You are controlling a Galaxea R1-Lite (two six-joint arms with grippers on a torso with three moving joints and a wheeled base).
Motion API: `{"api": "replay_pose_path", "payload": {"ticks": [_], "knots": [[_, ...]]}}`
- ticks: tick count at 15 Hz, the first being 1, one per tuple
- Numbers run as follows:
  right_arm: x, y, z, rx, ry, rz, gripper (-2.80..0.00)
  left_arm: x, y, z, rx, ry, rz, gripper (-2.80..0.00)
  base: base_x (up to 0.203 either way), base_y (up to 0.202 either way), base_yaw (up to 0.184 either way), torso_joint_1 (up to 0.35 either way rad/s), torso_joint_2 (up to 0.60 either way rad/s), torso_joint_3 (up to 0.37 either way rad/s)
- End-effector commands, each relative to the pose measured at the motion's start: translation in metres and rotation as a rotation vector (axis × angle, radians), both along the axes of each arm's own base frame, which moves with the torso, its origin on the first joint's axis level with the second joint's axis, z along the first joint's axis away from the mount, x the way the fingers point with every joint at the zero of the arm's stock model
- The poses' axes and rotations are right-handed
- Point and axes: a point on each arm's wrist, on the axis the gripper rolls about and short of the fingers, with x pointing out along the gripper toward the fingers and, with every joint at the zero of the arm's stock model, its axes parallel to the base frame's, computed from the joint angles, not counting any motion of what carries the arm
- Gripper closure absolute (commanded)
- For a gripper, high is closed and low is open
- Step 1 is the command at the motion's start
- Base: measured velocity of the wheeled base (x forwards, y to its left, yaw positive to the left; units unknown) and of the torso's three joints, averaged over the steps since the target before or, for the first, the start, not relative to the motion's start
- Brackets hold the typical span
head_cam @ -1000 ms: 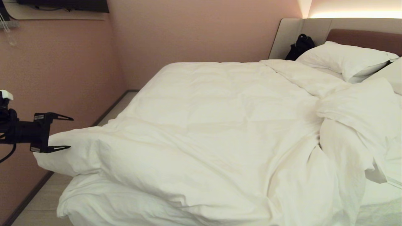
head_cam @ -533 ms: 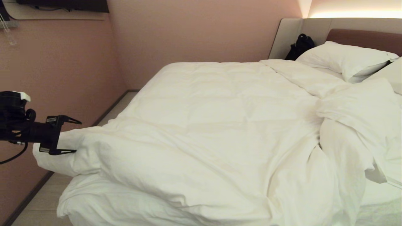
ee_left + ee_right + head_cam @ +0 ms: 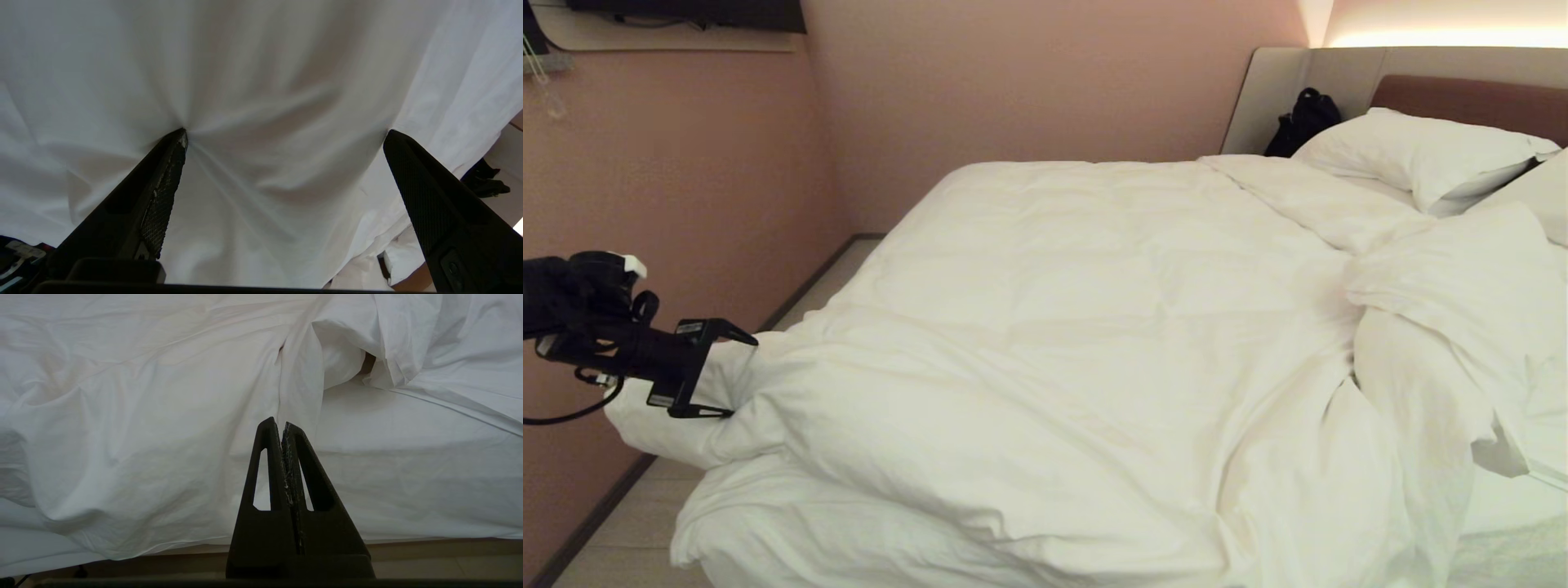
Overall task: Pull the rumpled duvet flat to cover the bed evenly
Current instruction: Flatten the corners of the folded blanket
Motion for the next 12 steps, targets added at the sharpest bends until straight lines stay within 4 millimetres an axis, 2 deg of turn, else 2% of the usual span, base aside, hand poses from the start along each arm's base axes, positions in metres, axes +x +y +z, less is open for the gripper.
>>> {"api": "replay_pose_path", "payload": {"ticks": [1, 4, 7, 10, 12], "knots": [[0.000, 0.000, 0.000, 0.000, -0.001, 0.000, 0.00, 0.003, 0.000, -0.003, -0.008, 0.010, -0.002, -2.80, 0.000, 0.000, 0.000, 0.000, 0.00, 0.000], [0.000, 0.000, 0.000, 0.000, -0.001, 0.000, 0.00, 0.007, 0.000, -0.014, -0.019, 0.039, -0.008, -2.80, 0.000, 0.000, 0.000, 0.000, 0.00, 0.000], [0.000, 0.000, 0.000, 0.000, -0.001, 0.000, 0.00, 0.008, 0.000, -0.015, -0.017, 0.039, -0.014, -2.80, 0.000, 0.000, 0.000, 0.000, 0.00, 0.000], [0.000, 0.000, 0.000, 0.000, -0.001, 0.000, 0.00, 0.012, -0.011, -0.020, -0.025, 0.063, -0.047, -2.80, 0.000, 0.000, 0.000, 0.000, 0.00, 0.000], [0.000, 0.000, 0.000, 0.000, -0.001, 0.000, 0.00, 0.014, -0.011, -0.020, -0.029, 0.073, -0.047, -2.80, 0.000, 0.000, 0.000, 0.000, 0.00, 0.000]]}}
